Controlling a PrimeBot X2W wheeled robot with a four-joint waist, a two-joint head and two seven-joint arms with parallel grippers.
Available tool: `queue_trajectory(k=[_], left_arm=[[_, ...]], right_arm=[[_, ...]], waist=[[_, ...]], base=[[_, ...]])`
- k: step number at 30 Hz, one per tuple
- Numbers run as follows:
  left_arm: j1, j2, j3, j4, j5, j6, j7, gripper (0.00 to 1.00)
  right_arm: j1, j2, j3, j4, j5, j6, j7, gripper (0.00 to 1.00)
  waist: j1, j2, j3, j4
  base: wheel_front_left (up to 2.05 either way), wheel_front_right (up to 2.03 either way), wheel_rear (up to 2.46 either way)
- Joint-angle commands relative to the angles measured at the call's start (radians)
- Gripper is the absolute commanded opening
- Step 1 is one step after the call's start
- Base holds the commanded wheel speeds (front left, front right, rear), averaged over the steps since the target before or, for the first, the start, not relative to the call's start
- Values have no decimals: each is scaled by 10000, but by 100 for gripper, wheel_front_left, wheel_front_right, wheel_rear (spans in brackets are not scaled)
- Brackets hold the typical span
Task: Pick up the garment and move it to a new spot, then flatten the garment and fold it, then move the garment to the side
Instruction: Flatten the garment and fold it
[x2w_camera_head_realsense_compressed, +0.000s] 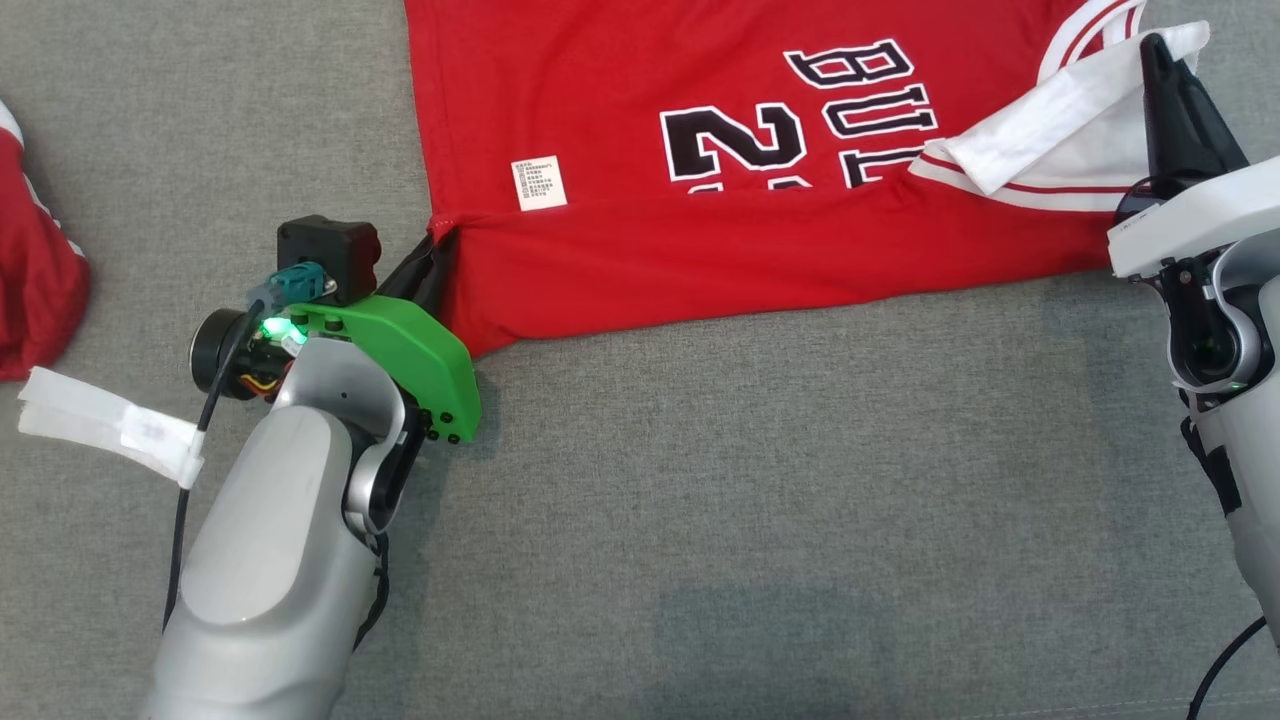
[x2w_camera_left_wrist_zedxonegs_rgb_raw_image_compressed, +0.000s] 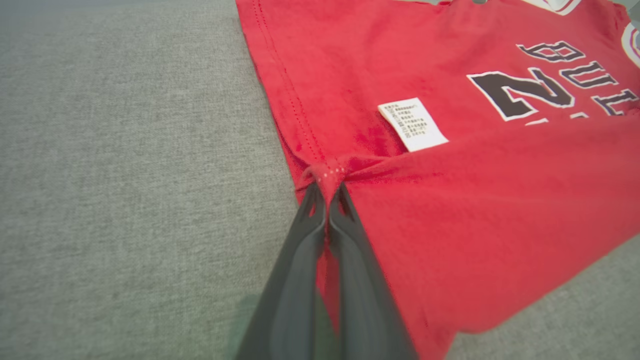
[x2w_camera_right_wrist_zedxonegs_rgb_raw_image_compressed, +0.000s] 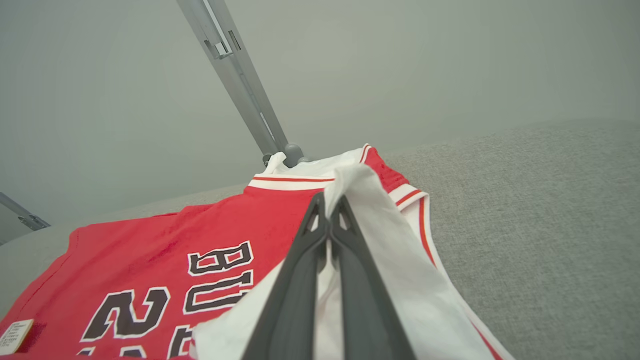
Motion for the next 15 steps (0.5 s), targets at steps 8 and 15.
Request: queue_trajectory(k=[8,15], left_arm=[[405,77,113,175,-222,18,-329,100],[1970,240,260,-1218,-623,288,-98,100]], right_arm=[[401,-490,202,18,-283,-4,-368,100],[2187,-1379,-279,-1220,-1330,-4,636,100]], waist=[[0,108,-401,-78],[0,108,-787,-224]], base=[[0,0,0],[0,0,0]])
